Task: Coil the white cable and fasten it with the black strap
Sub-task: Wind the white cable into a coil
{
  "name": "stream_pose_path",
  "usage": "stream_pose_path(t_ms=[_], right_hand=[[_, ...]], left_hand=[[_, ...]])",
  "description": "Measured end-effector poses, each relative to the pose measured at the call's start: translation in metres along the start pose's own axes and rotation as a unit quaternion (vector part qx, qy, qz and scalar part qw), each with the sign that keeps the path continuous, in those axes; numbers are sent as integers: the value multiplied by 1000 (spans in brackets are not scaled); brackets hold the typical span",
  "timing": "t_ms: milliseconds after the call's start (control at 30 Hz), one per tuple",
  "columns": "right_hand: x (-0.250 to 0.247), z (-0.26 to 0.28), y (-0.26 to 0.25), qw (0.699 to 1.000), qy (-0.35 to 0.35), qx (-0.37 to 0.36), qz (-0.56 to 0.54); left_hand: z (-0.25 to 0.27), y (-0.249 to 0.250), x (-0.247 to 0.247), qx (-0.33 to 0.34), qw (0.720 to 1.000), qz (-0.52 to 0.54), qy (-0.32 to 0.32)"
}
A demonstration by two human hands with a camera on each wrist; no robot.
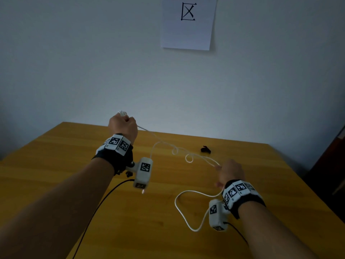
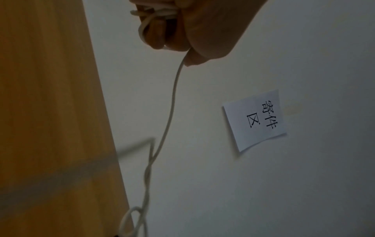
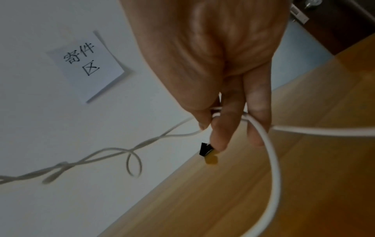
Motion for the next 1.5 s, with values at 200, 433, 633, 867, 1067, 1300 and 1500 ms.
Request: stream_pose_path(t_ms=[200,433,633,867,1067,1300,1500], right_hand=[[-3,-13,13,999,26,28,28],[-12,-22,40,989,26,44,139],[-7,-17,23,999,9,38,21],[-13,1,-10,988,69,-72,121],[-14,45,-61,958,106,-216,153],[31,101,-103,897,-125,-416,82],[75,118,-108,876,-209,-405,158]], left_hand=[[-11,-2,-12,-2,999,3,43],[-26,-11,-38,-9,996,-10,93],[-3,2,-10,21,998,60,3],[14,28,22,75,979,63,-177],[40,36,48,109,942,26,-317],[56,33,59,97,915,38,-389],[54,34,49,61,919,58,-385]])
Point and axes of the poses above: each hand's wrist, its own z-axis away from the middle knuckle, its own x-axis out of the palm, y = z × x, the point moved 6 cm from there along -z, towards the middle knuckle, and after that the axes turned 13 degrees about x, right-handed, at the moved point
